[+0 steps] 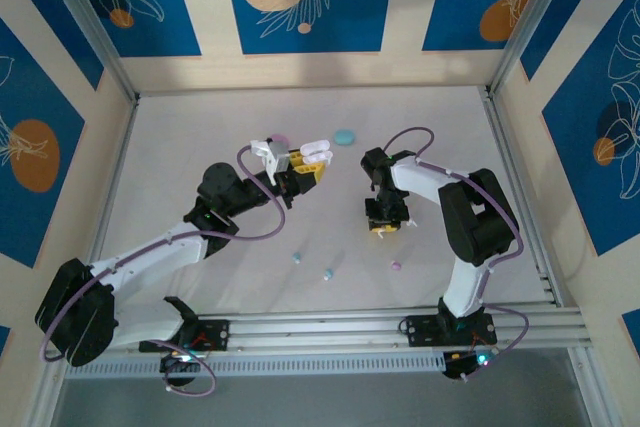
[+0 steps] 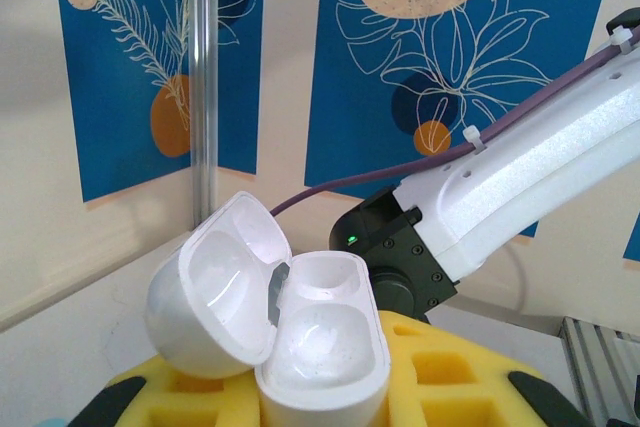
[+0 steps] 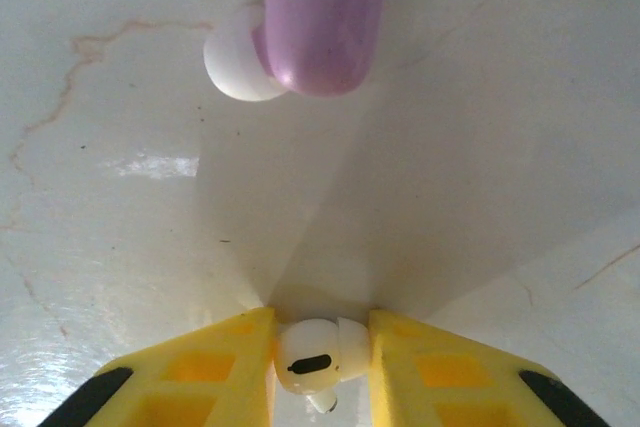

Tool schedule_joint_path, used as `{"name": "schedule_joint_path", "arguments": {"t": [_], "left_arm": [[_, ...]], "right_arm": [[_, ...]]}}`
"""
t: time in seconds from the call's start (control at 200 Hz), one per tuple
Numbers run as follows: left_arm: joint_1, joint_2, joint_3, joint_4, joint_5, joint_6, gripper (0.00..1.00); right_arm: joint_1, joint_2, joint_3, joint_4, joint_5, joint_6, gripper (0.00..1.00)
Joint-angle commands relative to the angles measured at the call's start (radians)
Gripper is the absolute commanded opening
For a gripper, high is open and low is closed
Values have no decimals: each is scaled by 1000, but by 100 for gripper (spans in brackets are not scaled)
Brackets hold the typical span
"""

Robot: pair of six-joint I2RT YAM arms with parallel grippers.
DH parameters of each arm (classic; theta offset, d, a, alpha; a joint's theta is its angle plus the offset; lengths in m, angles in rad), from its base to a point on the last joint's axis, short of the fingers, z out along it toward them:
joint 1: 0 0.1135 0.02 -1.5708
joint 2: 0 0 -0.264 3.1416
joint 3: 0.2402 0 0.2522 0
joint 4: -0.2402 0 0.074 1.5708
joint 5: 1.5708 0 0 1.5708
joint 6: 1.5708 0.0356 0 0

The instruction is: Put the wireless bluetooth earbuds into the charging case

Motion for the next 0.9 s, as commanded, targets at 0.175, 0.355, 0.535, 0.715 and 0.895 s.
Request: {"name": "schedule_joint_path", "arguments": {"t": [0.175,0.355,0.535,0.715,0.895], "left_arm": [[-14,7,5,27,-21,-9,13],[-21,43,7,72,-53,-36,13],[-52,103,15,141,-99,-35,13],[-106,149,23,200,-197,37,14],[-141,180,35,245,-267,105,14]], "right_arm": [[-2,-279,68,5,-25,-18,27],[-1,-529,117,126,-113,18,27],[41,-720,97,355,-155,103,27],[98,-775,105,476,-189,167,28],[189,-761,109,554,-195,173,28]]}}
